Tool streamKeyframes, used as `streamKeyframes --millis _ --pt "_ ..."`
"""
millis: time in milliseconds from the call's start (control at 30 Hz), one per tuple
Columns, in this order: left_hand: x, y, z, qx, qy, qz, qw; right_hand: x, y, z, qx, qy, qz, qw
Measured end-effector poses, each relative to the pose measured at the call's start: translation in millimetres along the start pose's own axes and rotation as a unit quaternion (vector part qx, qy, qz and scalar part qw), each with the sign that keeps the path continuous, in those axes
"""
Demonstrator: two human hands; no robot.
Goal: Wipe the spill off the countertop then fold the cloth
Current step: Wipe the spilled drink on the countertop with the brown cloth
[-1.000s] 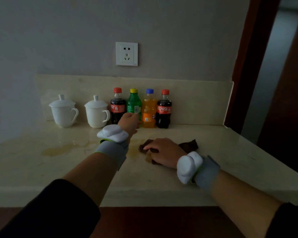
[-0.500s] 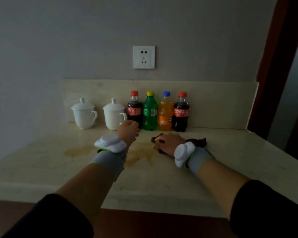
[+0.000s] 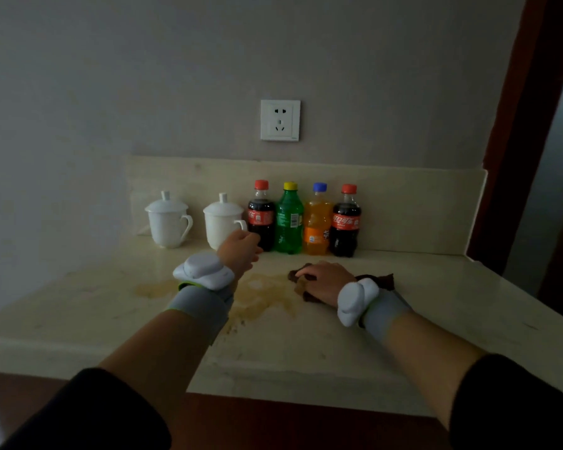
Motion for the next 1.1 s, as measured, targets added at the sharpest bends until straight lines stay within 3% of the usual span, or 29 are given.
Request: streamKeyframes --millis 200,433,833,1100 --pt "11.5 10.3 -1.1 -0.026 0.021 -0.039 0.999 -8.3 19.0 0.5 0.022 -0.023 -0.020 0.999" --pt "-1.0 -2.8 -2.3 -0.008 0.011 -0.040 0.999 -13.7 -26.5 12.3 0.105 0.070 -0.030 0.992" --pt "17.6 -12.5 13.7 0.020 0.009 -0.098 0.995 -11.8 27.4 28.3 0.068 -0.013 0.009 0.998" --pt "20.9 -2.6 7.3 0.005 -0.005 -0.049 0.999 -11.8 -12.5 44.4 0.104 0.020 -0.016 0.994"
Point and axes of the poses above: each hand's wrist, its own y-axis towards the middle knuckle, its own x-axis out of the back of the hand, z = x × y, the point moved 6 cm from there along y, towards the middle knuckle, and after that the axes turned 14 degrees about -z, right-handed, at the moved point
